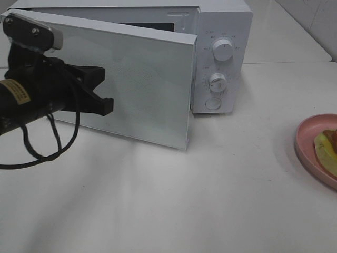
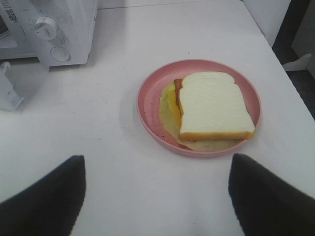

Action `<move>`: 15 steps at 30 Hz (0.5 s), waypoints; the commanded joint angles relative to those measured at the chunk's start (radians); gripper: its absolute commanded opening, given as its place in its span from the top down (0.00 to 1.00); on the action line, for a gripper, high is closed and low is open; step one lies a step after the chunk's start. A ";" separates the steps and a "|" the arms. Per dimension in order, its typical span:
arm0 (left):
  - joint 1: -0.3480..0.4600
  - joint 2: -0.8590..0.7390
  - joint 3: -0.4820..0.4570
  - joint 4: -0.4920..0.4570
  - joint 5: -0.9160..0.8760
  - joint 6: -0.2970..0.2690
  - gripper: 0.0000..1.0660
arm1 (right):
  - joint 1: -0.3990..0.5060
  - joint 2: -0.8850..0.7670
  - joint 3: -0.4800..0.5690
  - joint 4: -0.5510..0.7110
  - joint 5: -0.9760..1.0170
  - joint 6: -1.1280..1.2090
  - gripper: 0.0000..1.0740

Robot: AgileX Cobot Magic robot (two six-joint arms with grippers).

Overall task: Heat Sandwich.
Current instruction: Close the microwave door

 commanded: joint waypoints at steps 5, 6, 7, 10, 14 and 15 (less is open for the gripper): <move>-0.090 0.090 -0.121 -0.133 -0.015 0.085 1.00 | -0.007 -0.027 0.001 0.001 -0.010 0.000 0.29; -0.111 0.112 -0.151 -0.178 -0.015 0.121 1.00 | -0.007 -0.027 0.001 0.001 -0.010 0.000 0.29; -0.111 0.112 -0.151 -0.178 -0.015 0.121 1.00 | -0.007 -0.027 0.001 0.001 -0.010 0.000 0.29; -0.153 0.157 -0.213 -0.256 -0.015 0.195 1.00 | -0.007 -0.027 0.001 0.001 -0.010 0.000 0.29; -0.180 0.202 -0.278 -0.313 -0.013 0.241 1.00 | -0.007 -0.027 0.001 0.001 -0.010 0.000 0.29; -0.186 0.215 -0.296 -0.333 -0.014 0.249 1.00 | -0.007 -0.027 0.001 0.001 -0.010 0.000 0.29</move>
